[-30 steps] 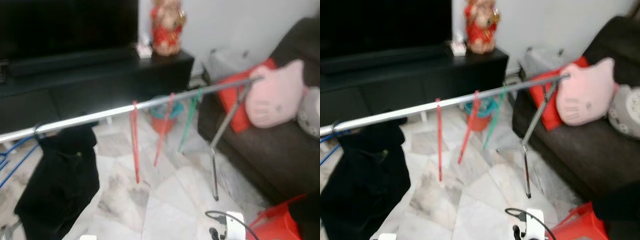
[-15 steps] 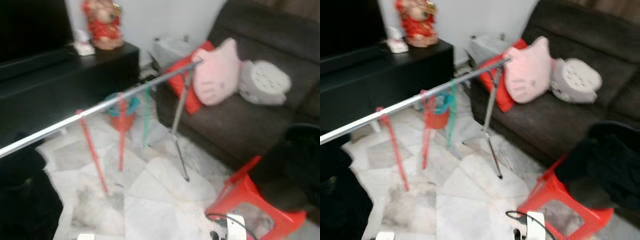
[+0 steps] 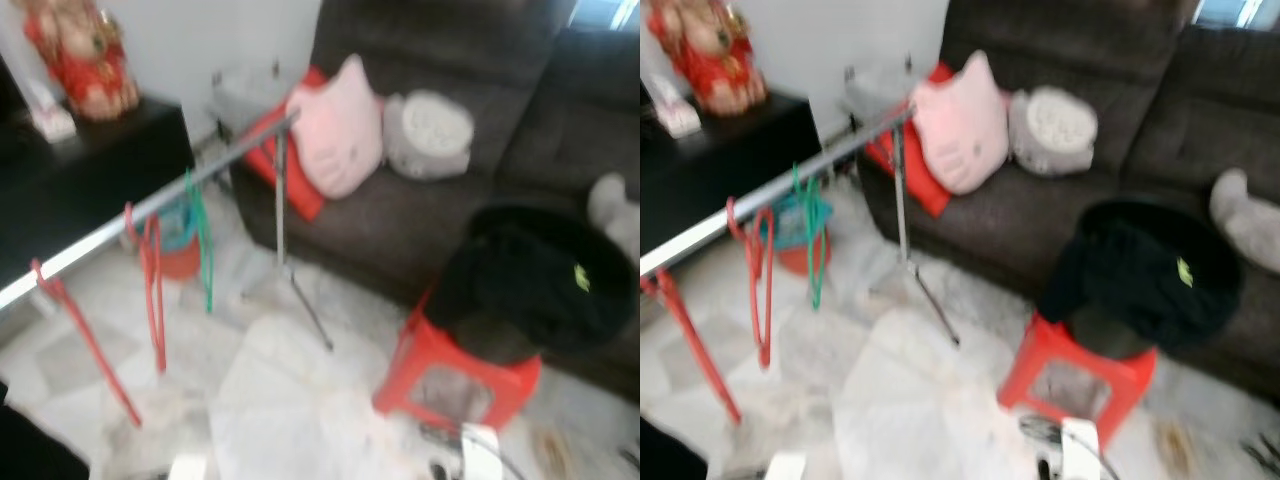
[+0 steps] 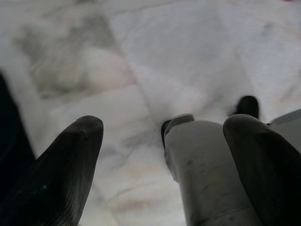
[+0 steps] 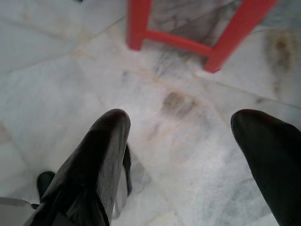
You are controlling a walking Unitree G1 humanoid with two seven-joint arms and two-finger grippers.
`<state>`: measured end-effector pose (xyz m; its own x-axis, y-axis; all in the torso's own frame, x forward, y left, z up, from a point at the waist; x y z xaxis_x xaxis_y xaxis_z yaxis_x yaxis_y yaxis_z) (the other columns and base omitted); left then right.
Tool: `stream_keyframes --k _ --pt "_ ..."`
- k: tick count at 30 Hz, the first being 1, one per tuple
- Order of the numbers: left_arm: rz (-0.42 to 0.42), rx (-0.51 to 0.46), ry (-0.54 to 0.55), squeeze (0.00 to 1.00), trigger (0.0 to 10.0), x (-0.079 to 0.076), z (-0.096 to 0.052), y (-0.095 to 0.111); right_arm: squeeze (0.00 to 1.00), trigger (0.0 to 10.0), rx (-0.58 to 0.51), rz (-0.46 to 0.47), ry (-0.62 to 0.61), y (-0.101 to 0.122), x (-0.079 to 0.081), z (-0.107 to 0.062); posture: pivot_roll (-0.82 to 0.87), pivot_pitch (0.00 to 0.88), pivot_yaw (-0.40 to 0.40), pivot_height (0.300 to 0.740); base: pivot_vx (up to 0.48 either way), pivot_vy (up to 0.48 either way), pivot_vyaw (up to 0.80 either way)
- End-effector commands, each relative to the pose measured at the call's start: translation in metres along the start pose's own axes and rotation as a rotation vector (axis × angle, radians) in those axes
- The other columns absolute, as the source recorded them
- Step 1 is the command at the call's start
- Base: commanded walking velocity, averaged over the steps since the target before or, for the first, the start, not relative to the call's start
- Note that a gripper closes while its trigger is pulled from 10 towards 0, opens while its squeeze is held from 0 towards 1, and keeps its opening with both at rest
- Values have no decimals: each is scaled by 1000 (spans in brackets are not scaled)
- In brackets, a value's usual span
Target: Hang hanger
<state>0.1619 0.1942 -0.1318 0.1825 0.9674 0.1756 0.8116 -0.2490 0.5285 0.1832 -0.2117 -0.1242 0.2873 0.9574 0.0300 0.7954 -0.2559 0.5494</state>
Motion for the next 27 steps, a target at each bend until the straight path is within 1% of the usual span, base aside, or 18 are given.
stream_keyframes --k 1,9,27 --pt "15 15 12 0 10000 6 -1 -6 0 10000 2 8 11 -1 5 0 19 0 -51 740 0 0 -644" --pt "21 10 11 0 10000 5 -1 -3 0 10000 3 6 12 -1 5 0 21 0 -50 740 0 0 -644" --pt "21 10 11 0 10000 5 -1 -3 0 10000 3 6 12 -1 5 0 21 0 -50 740 0 0 -644"
Point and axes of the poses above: a point about 5 cm out from each wrist's last joint towards the gripper, its own z axis pointing out of the wrist towards the gripper, its own y axis along the axis of the wrist's last joint, x = y × z, the point moved 4 cm from there along z, pointing out of the wrist towards the gripper, and after that the axes turned 9 degrees about z, right-handed, at the moved point
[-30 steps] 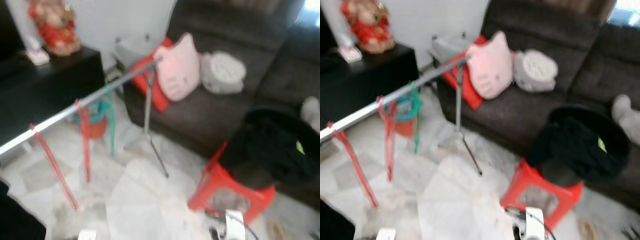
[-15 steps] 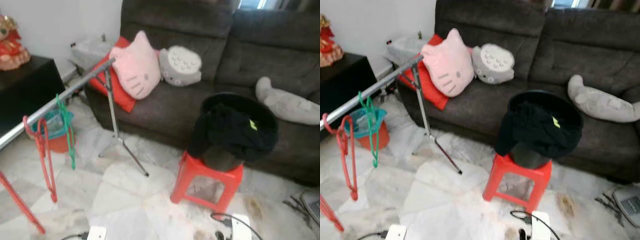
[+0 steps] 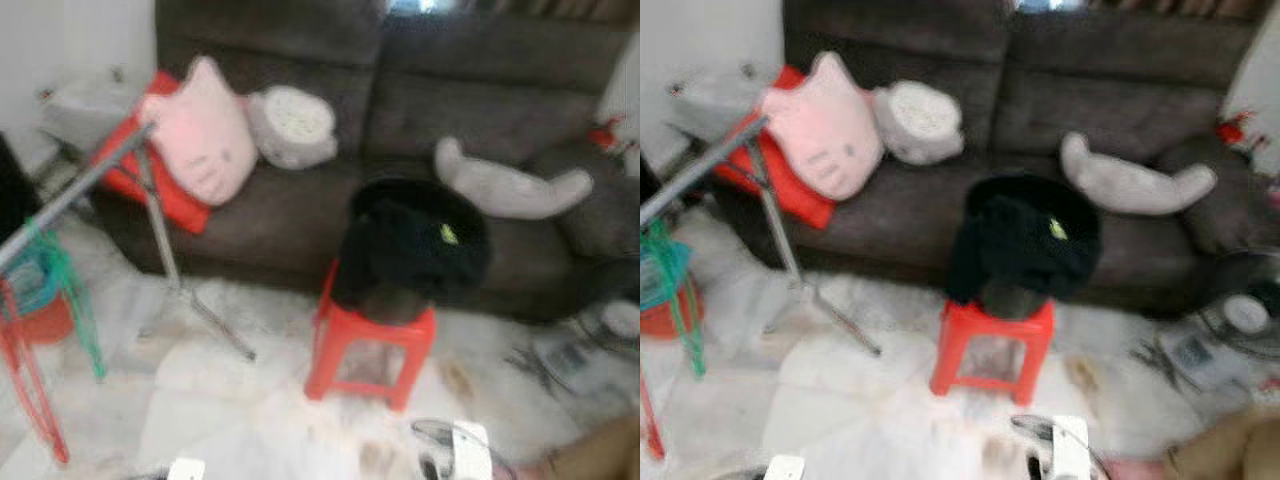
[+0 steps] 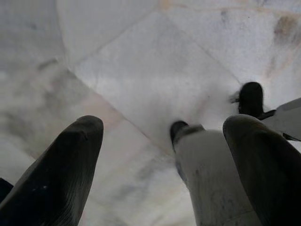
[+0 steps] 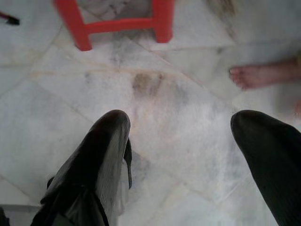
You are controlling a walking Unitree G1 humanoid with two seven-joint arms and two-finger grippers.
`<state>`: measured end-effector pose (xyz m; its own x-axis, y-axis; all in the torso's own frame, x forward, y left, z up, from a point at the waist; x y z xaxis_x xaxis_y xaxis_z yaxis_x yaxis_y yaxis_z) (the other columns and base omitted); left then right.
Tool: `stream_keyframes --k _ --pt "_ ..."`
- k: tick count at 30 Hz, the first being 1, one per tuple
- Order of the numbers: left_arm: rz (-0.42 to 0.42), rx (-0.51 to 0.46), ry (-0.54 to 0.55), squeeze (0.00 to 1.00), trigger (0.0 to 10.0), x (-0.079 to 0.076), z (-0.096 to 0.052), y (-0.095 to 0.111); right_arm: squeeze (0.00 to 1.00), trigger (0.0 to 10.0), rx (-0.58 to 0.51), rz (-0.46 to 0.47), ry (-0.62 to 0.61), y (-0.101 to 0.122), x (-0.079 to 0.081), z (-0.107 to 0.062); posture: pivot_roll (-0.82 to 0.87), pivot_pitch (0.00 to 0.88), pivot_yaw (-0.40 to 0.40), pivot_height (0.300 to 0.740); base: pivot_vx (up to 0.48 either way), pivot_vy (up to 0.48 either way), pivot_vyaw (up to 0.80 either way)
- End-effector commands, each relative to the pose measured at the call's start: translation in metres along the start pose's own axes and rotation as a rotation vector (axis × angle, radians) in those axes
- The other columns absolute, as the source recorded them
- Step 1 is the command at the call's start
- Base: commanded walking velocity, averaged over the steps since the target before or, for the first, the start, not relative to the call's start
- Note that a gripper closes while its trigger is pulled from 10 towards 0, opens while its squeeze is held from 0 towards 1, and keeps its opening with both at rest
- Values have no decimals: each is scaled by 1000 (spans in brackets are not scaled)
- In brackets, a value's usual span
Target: Hang hanger
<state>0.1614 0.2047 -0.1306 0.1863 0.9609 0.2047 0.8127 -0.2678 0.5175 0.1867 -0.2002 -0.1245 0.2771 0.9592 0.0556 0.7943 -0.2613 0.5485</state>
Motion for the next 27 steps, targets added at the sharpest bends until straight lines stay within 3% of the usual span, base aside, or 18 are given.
stream_keyframes --k 1,13,27 --pt "1 1 -11 0 10000 -5 0 0 0 10000 2 1 -15 -1 -7 -1 21 0 -50 740 0 0 -644" --pt "2 0 -12 0 10000 -5 0 0 0 10000 2 1 -15 -1 -7 -1 20 0 -48 740 0 0 -644" --pt "-62 15 -44 0 10000 -8 0 -3 0 10000 -14 7 -7 1 -6 -1 21 0 -52 740 0 0 0"
Point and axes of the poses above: a point about 5 cm out from each wrist's last joint towards the gripper, its own z axis pointing out of the wrist towards the gripper, its own y axis along the axis of the wrist's last joint, x = y × z, the point moved 4 cm from there along z, pointing out of the wrist towards the gripper, and after that the axes turned 9 degrees about z, right-handed, at the moved point
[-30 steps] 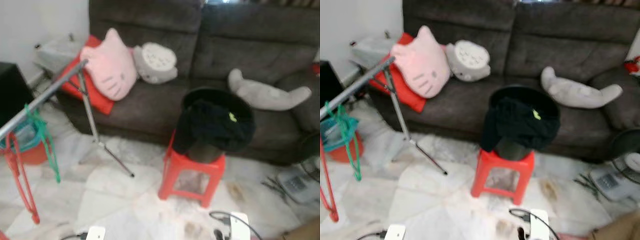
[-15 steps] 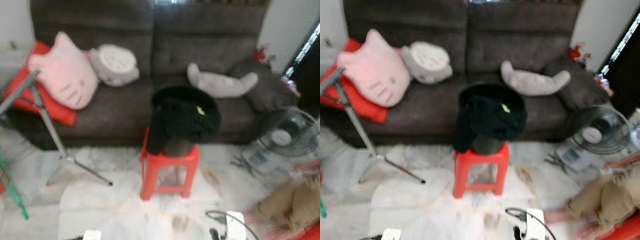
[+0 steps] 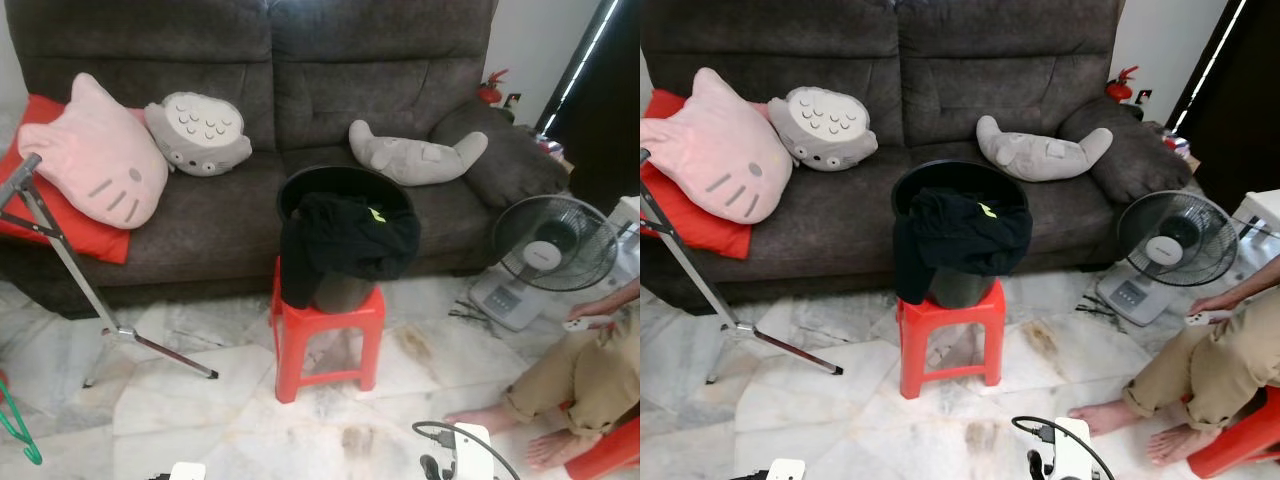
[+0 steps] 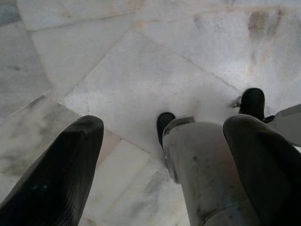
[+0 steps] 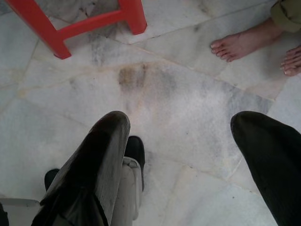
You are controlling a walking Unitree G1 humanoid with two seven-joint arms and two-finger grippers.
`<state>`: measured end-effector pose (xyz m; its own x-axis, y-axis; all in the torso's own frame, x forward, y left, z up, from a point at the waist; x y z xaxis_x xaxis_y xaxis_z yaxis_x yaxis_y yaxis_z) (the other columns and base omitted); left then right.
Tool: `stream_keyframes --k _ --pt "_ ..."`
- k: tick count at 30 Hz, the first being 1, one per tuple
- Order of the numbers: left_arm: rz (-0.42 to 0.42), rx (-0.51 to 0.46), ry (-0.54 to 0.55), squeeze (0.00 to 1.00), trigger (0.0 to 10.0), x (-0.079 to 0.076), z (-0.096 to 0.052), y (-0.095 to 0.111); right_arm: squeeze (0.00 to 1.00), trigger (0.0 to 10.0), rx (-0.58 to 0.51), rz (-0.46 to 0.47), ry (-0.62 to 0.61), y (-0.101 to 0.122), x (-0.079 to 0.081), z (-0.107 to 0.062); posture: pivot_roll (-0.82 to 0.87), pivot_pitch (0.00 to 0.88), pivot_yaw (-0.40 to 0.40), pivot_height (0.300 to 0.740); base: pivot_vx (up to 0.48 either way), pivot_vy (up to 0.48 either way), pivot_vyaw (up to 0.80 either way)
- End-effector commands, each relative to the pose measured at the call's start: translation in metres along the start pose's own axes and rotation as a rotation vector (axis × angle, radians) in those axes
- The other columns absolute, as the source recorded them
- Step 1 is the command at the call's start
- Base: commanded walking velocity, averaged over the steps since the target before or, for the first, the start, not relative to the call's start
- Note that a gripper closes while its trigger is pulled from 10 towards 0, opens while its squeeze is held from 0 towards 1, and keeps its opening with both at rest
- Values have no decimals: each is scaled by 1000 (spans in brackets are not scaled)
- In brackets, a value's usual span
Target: Hang hanger
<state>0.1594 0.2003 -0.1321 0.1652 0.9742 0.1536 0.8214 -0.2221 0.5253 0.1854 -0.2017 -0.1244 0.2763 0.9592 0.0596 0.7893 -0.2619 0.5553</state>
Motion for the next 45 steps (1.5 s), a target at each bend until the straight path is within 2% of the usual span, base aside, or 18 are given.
stream_keyframes --k 1,8,18,36,45 --pt "-15 14 -12 0 10000 -3 0 -2 0 10000 -6 6 -11 2 -4 0 21 0 -52 740 0 0 0" --pt "-12 19 -19 0 10000 -4 0 -3 0 10000 -6 -3 -8 2 -4 0 20 0 -51 740 0 0 0" --pt "-7 18 -20 0 10000 -6 0 -2 0 10000 -5 0 -10 1 -5 0 19 0 -51 740 262 0 0" --pt "-18 16 5 0 10000 0 -1 -7 0 10000 -11 18 6 2 -3 0 18 0 -54 740 0 0 0" --pt "-41 3 -8 0 10000 -2 0 -1 0 10000 -12 20 2 3 -3 0 18 0 -55 740 27 0 0"
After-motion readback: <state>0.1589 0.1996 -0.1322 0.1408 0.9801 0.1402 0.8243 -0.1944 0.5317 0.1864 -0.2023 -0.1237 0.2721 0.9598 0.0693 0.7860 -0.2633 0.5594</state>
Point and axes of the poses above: a point about 5 cm out from each wrist's last joint towards the gripper, its own z axis pointing out of the wrist towards the gripper, its own y axis along the axis of the wrist's last joint, x = y × z, the point moved 4 cm from there along z, pointing out of the wrist towards the gripper, and after that the axes turned 9 degrees about z, right-handed, at the moved point
